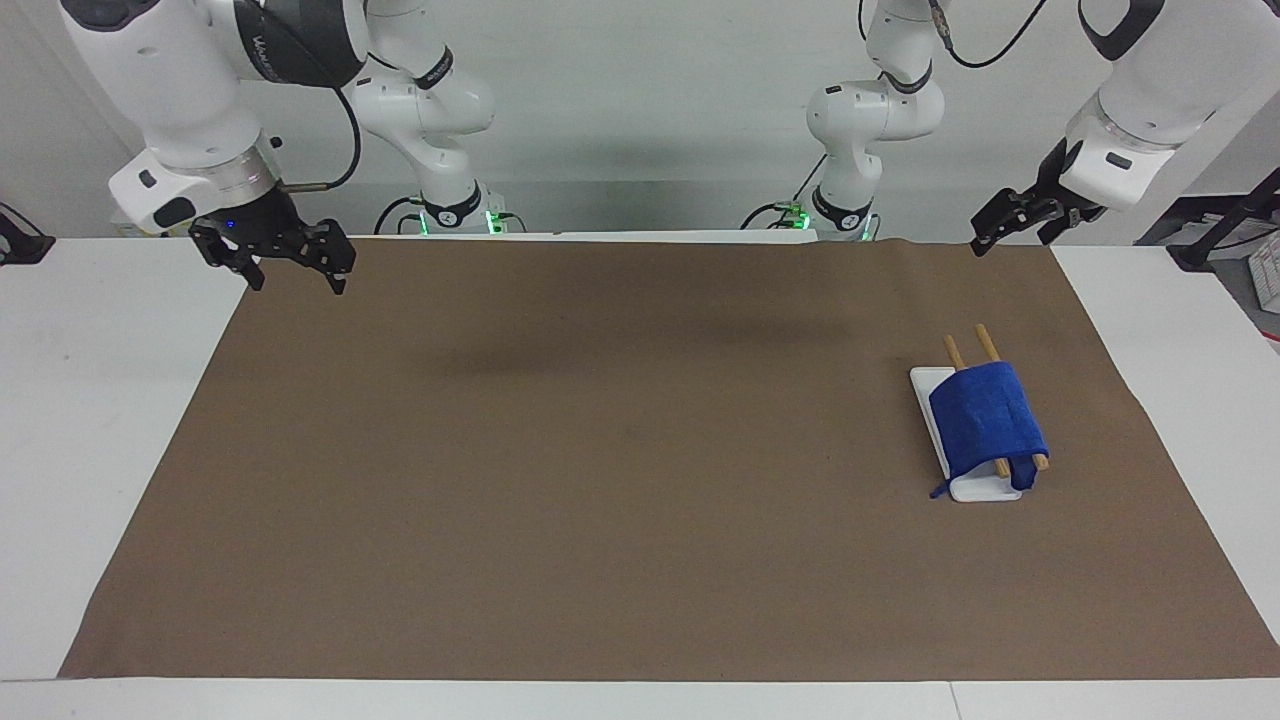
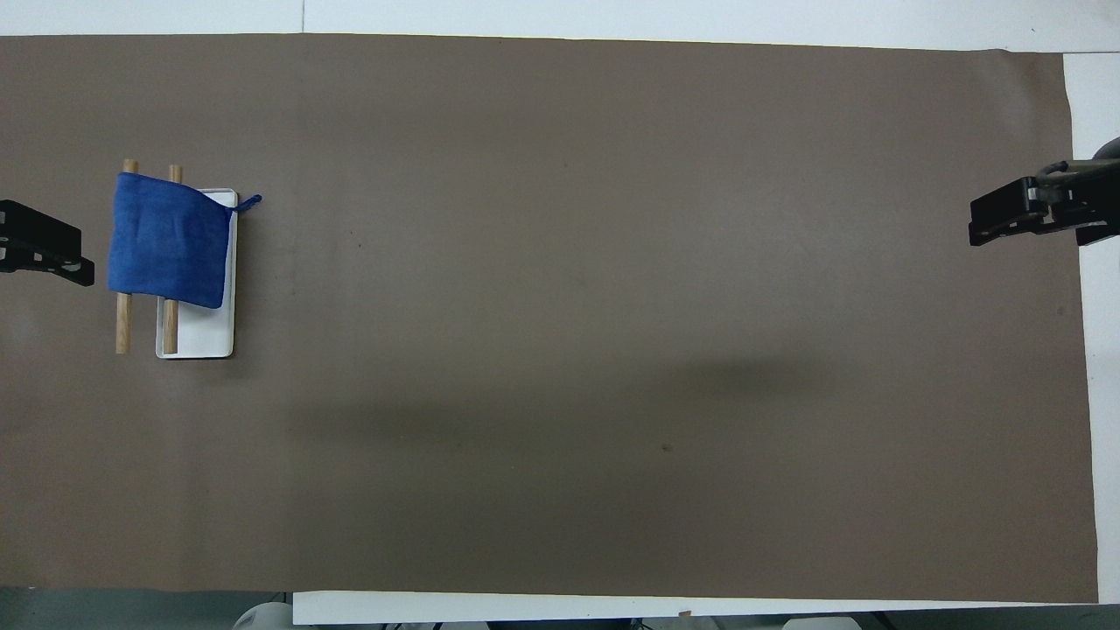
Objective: Right arm passes towel to left arm to hang
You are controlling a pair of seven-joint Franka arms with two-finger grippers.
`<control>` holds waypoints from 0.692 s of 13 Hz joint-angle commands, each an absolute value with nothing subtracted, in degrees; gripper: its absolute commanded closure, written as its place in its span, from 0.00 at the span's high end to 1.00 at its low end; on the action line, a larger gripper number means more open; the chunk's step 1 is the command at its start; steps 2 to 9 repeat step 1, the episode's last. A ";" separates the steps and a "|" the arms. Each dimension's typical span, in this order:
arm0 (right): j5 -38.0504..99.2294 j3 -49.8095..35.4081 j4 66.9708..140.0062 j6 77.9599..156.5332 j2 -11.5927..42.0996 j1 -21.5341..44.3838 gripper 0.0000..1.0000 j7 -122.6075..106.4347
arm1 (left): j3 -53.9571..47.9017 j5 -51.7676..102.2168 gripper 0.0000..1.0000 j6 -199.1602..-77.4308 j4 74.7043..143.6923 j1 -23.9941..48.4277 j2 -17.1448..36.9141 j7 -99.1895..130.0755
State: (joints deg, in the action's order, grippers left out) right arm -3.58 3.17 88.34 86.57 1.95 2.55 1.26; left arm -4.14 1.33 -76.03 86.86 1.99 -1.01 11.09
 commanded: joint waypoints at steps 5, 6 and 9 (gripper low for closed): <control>-3.43 2.81 88.95 86.13 1.23 1.85 0.99 0.35 | -2.37 1.93 1.00 -76.29 87.01 3.78 -1.58 10.28; -3.43 2.81 88.95 86.13 1.23 1.85 0.99 0.35 | -2.37 1.93 1.00 -76.29 87.01 3.78 -1.58 10.28; -3.43 2.81 88.95 86.13 1.23 1.85 0.99 0.35 | -2.37 1.93 1.00 -76.29 87.01 3.78 -1.58 10.28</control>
